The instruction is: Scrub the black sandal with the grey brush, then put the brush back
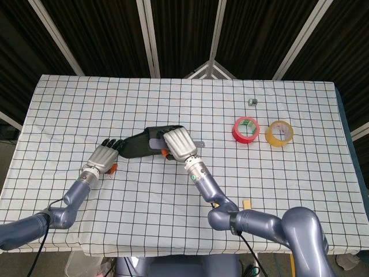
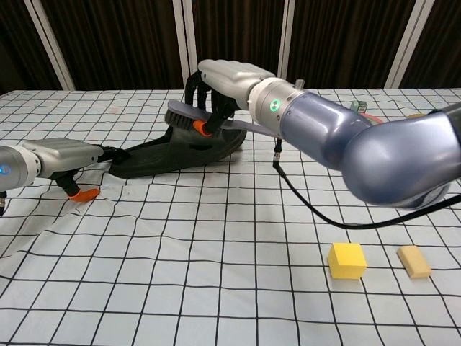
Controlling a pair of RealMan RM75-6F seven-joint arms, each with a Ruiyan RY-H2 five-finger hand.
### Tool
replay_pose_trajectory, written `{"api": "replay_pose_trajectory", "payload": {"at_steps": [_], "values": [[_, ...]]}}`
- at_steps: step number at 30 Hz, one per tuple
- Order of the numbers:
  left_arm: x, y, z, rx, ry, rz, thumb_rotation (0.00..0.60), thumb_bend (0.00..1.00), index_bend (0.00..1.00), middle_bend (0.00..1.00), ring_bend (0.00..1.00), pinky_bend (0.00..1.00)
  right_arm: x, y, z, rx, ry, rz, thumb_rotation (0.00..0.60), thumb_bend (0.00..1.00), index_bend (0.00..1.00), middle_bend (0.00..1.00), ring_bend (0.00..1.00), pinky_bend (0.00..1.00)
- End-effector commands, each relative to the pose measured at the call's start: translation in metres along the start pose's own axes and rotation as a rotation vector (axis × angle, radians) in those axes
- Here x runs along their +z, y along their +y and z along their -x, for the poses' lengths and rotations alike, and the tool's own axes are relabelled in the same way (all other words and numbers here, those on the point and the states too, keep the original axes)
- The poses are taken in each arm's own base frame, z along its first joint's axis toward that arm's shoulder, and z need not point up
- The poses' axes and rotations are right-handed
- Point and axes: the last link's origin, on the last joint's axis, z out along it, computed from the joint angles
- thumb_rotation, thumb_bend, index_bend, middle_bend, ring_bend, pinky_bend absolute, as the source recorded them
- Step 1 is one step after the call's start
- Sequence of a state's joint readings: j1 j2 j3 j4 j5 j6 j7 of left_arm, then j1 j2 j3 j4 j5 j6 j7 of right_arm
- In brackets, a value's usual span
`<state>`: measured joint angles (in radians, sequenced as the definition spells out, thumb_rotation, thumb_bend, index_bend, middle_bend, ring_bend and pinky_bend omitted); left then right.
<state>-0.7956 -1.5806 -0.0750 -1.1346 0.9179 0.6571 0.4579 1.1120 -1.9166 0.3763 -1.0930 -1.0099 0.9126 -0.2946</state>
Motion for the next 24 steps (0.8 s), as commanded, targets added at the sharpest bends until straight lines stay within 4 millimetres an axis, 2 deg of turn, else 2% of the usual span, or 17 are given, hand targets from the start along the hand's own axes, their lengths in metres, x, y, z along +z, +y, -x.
{"api": "replay_pose_trajectory", "payload": {"at_steps": [1,8,18,24], "values": [[-0.001,0.000,-0.001,-0.002,0.004,0.003,0.600,0.51,0.00,0.00,0.00,0.02,0.005,-0.009,0.009,0.017,-0.015,-0.019,0.600,0.47,0.63,0.56,0.48,0.53],[-0.008,0.001,-0.003,-0.018,0.017,0.019,0.600,0.51,0.00,0.00,0.00,0.02,0.009,-0.015,0.024,0.004,-0.040,-0.021,0.600,0.47,0.63,0.56,0.48,0.53],[-0.011,0.002,-0.005,-0.023,0.018,0.024,0.600,0.51,0.00,0.00,0.00,0.02,0.017,-0.032,0.029,-0.035,-0.008,-0.062,0.600,0.47,0.63,0.56,0.48,0.53],[-0.012,0.000,-0.004,-0.029,0.015,0.017,0.600,0.51,0.00,0.00,0.00,0.02,0.024,-0.030,0.031,-0.081,-0.001,-0.071,0.600,0.47,0.63,0.56,0.48,0.53]]}}
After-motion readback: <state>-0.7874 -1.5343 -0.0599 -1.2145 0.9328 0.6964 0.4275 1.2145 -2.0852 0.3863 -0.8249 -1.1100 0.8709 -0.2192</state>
